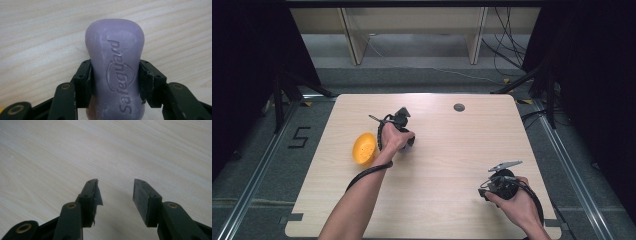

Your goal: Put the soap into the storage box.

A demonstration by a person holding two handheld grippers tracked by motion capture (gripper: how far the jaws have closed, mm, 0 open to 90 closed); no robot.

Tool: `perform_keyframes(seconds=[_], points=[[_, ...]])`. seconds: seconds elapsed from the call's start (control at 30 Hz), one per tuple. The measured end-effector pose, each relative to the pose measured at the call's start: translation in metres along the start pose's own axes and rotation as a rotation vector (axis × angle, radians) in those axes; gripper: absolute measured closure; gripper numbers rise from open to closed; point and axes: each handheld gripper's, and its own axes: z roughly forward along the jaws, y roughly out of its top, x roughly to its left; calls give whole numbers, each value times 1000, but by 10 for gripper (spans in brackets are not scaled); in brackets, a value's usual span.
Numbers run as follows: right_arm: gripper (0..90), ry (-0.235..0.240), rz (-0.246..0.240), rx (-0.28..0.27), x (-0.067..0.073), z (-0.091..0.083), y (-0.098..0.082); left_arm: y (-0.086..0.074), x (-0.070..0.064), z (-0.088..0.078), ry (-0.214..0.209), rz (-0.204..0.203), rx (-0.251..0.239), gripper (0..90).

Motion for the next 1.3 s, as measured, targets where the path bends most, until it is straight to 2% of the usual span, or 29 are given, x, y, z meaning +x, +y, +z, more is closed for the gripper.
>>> perform_keyframes(seconds=[0.03,0.07,0.1,0.13,0.17,0.2,0.27,0.3,0.43,0.5,0.57,0.6,0.67,0.7,0.73,0.83,0.93,1.03,1.17,1.3], points=[[552,-2,-8,-8,-1,1,0,0,1,-1,-3,9,-5,488],[552,-4,-28,-19,-3,2,0,-1,2,-1,0,39,-5,488],[552,0,6,-2,0,0,0,-1,3,-2,-6,40,-1,488],[552,-2,6,-2,0,0,0,-1,2,-3,-8,36,2,488],[552,-2,-17,-16,-2,1,1,-3,-1,-3,-15,2,2,488],[552,-6,-11,-11,-1,0,1,-4,-1,-3,-20,-4,0,488],[552,-5,-20,-20,-2,0,1,-5,-1,-5,-27,7,3,488],[552,-7,-19,-18,-2,0,1,-6,-1,-6,-32,-9,-6,488],[552,-4,-22,-20,-1,0,1,-7,-1,-11,-35,-11,1,488],[552,0,-28,-11,-2,0,1,-8,0,-13,-28,10,-10,488],[552,-4,-16,-16,-2,0,1,-9,-3,-14,-41,-23,-17,488],[552,-21,-21,-15,-2,1,1,-9,-2,-15,-40,-3,-11,488],[552,-3,8,-5,0,-1,1,-9,-3,-18,-41,-1,-16,488],[552,-5,-6,2,-1,-1,0,-9,-4,-19,-45,-11,-15,488],[552,-4,8,-4,0,-1,1,-9,-4,-20,-44,2,-18,488],[552,-7,-7,-6,-1,-1,0,-9,-5,-24,-44,-5,-22,488],[552,-8,-17,-11,-2,-1,0,-8,-5,-29,-41,5,-6,488],[552,-9,4,-14,0,-1,1,-9,-4,-33,-35,-2,-12,488],[552,-8,5,-11,0,-1,1,-9,-2,-38,-25,39,-9,488],[551,-10,5,-11,-1,-1,0,-10,-1,-40,-35,26,-8,488]])
